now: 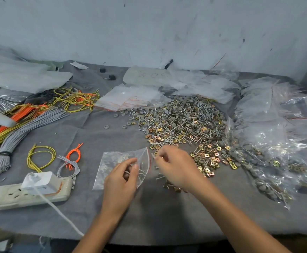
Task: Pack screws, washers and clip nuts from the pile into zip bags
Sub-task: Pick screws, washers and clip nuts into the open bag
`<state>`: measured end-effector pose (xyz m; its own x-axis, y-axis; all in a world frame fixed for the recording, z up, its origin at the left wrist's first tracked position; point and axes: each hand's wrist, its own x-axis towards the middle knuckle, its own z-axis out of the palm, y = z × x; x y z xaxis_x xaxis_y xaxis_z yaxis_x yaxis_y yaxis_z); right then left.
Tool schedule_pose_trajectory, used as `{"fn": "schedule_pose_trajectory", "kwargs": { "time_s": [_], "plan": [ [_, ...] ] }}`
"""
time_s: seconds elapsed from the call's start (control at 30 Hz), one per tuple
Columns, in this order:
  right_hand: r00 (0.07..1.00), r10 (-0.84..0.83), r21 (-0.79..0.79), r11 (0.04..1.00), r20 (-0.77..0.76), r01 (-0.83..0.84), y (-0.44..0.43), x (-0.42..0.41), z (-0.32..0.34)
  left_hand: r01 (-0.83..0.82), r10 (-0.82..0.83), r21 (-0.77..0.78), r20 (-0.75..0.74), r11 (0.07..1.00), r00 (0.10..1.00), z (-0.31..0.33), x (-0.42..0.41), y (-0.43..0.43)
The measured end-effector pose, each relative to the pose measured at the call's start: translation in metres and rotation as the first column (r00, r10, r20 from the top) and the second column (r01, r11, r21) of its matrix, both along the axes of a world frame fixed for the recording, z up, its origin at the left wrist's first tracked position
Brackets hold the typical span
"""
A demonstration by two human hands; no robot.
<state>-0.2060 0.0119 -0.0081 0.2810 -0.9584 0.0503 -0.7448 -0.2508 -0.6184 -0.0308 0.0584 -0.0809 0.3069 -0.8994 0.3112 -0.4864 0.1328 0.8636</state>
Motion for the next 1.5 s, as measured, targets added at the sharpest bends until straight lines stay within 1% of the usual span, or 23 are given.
{"fn": "schedule_pose_trajectory", "kwargs": {
  "time_s": [0.03,0.07,0.13,0.2,0.27,0.33,0.37,0.4,0.5,0.53,0.6,0.67,0.73,0.8,0.87,0.93,1.07,1.2,1.3,1.37,1.43,1.5],
  "plan": [
    [0.998,-0.026,0.052,0.998,0.05,0.023,0.007,0.01,-0.002,0.0,0.0,0.001,0.002,1.0,1.0,0.0,0.001,0.0],
    [0.995,-0.065,0.088,0.994,0.07,0.059,0.011,0.019,-0.004,0.002,-0.002,-0.001,0.007,1.0,1.0,-0.001,0.001,0.0],
    [0.99,-0.136,0.12,0.984,0.037,0.13,0.012,0.03,-0.008,0.006,-0.006,-0.005,0.016,1.0,1.0,-0.001,0.001,0.001],
    [0.987,-0.159,0.096,0.982,-0.036,0.162,0.011,0.036,-0.013,0.007,-0.006,-0.01,0.025,1.0,1.0,0.001,0.001,0.001],
    [0.982,-0.162,0.031,0.986,-0.095,0.166,0.01,0.041,-0.018,0.008,-0.007,-0.014,0.037,1.0,0.999,0.001,0.001,0.001],
    [0.98,-0.155,-0.015,0.988,-0.128,0.154,0.01,0.044,-0.019,0.006,-0.006,-0.013,0.037,1.0,0.999,0.0,0.001,0.0],
    [0.982,-0.145,-0.014,0.989,-0.124,0.144,0.009,0.045,-0.019,0.004,-0.004,-0.013,0.035,1.0,0.999,0.0,0.001,0.0],
    [0.987,-0.133,0.003,0.991,-0.091,0.134,0.008,0.043,-0.017,0.002,-0.001,-0.014,0.03,1.0,1.0,0.0,0.001,0.0],
    [0.987,-0.135,0.045,0.99,0.083,0.132,-0.001,0.027,-0.009,0.001,-0.001,-0.009,-0.011,1.0,1.0,0.0,0.001,-0.001],
    [0.988,-0.131,0.032,0.991,0.086,0.128,-0.006,0.018,-0.006,0.004,-0.004,-0.001,-0.031,1.0,1.0,0.0,0.001,-0.001],
    [0.997,-0.072,0.026,0.997,-0.025,0.073,-0.014,-0.001,0.0,0.002,-0.001,0.005,-0.049,1.0,0.999,-0.001,0.0,-0.002],
    [0.985,0.039,0.071,0.997,-0.167,-0.027,-0.017,-0.014,0.002,-0.006,0.006,0.007,-0.05,1.0,0.999,-0.002,0.001,-0.002],
    [0.963,0.148,0.143,0.983,-0.225,-0.117,-0.017,-0.019,0.0,-0.007,0.008,0.013,-0.063,1.0,0.998,-0.004,0.001,-0.003],
    [0.931,0.22,0.166,0.97,-0.292,-0.177,-0.013,-0.018,-0.004,-0.006,0.008,0.02,-0.075,1.0,0.997,-0.005,0.001,-0.004],
    [0.888,0.249,0.144,0.967,-0.387,-0.208,-0.011,-0.016,-0.009,-0.002,0.004,0.024,-0.075,1.0,0.997,-0.005,0.001,-0.003],
    [0.861,0.246,0.11,0.969,-0.446,-0.22,-0.009,-0.013,-0.013,0.0,0.001,0.02,-0.073,1.0,0.997,-0.004,0.001,-0.002],
    [0.858,0.245,0.097,0.969,-0.452,-0.226,-0.011,-0.012,-0.016,-0.003,0.004,0.015,-0.06,1.0,0.998,-0.002,0.0,-0.001],
    [0.883,0.249,0.103,0.968,-0.399,-0.227,-0.013,-0.016,-0.016,-0.005,0.007,0.031,-0.067,1.0,0.998,-0.001,0.0,-0.002],
    [0.928,0.183,0.031,0.983,-0.325,-0.183,-0.014,-0.02,-0.012,-0.012,0.013,0.027,-0.044,1.0,0.999,0.002,0.0,0.0],
    [0.964,0.144,0.002,0.989,-0.225,-0.147,-0.014,-0.018,-0.007,-0.013,0.014,0.027,-0.023,1.0,1.0,0.003,0.0,0.0],
    [0.992,0.107,0.016,0.994,-0.061,-0.107,-0.013,-0.013,-0.002,-0.009,0.01,0.03,-0.028,1.0,1.0,0.004,0.0,0.0],
    [0.99,0.087,0.043,0.995,0.112,-0.093,-0.01,-0.003,-0.001,-0.007,0.008,0.03,-0.025,1.0,1.0,0.004,0.0,0.0]
  ]
}}
